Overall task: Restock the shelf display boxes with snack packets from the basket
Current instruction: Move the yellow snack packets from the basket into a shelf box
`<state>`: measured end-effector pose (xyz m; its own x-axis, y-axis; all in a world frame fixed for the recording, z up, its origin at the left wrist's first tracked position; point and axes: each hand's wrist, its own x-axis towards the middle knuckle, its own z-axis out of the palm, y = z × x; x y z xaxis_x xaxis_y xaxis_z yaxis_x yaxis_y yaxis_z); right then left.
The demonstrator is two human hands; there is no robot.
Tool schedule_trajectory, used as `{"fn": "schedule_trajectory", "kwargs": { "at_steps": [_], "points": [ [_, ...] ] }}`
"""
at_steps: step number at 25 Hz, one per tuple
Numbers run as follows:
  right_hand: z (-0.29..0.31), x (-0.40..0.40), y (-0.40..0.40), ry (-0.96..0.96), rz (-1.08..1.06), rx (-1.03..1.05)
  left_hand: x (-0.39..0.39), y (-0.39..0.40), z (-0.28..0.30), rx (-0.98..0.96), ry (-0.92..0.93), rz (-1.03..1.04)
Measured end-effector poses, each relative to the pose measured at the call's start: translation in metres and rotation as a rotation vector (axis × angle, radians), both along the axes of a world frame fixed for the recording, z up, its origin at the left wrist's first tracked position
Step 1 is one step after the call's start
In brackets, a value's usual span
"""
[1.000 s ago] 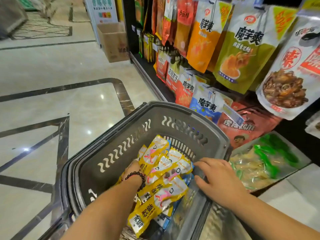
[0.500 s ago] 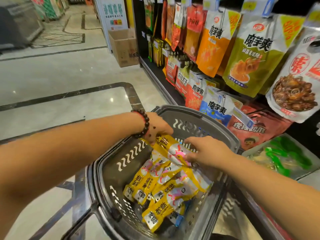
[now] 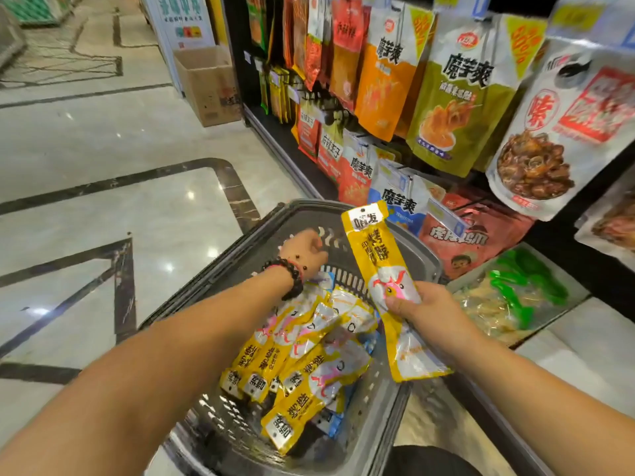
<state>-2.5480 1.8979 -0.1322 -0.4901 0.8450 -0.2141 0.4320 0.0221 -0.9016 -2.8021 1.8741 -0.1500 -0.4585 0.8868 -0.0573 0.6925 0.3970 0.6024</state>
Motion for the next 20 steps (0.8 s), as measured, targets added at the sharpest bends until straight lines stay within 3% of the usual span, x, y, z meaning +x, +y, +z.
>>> {"fn": "schedule_trajectory", "kwargs": {
  "at_steps": [3, 7, 14, 20],
  "points": [
    [0.001, 0.019, -0.005, 0.030, -0.028, -0.033, 0.023, -0.012, -0.104, -0.472, 0.032, -0.111],
    [0.000, 0.043, -0.006, 0.027, -0.043, -0.014, 0.041, -0.029, -0.185, -0.689, 0.264, -0.109],
    [-0.010, 0.061, -0.017, -0.016, -0.076, -0.060, 0.047, -0.029, -0.182, -0.594, 0.383, -0.127],
    [-0.010, 0.070, -0.011, 0.036, -0.113, -0.099, 0.039, -0.026, -0.133, -0.430, 0.390, -0.242]
  ]
}}
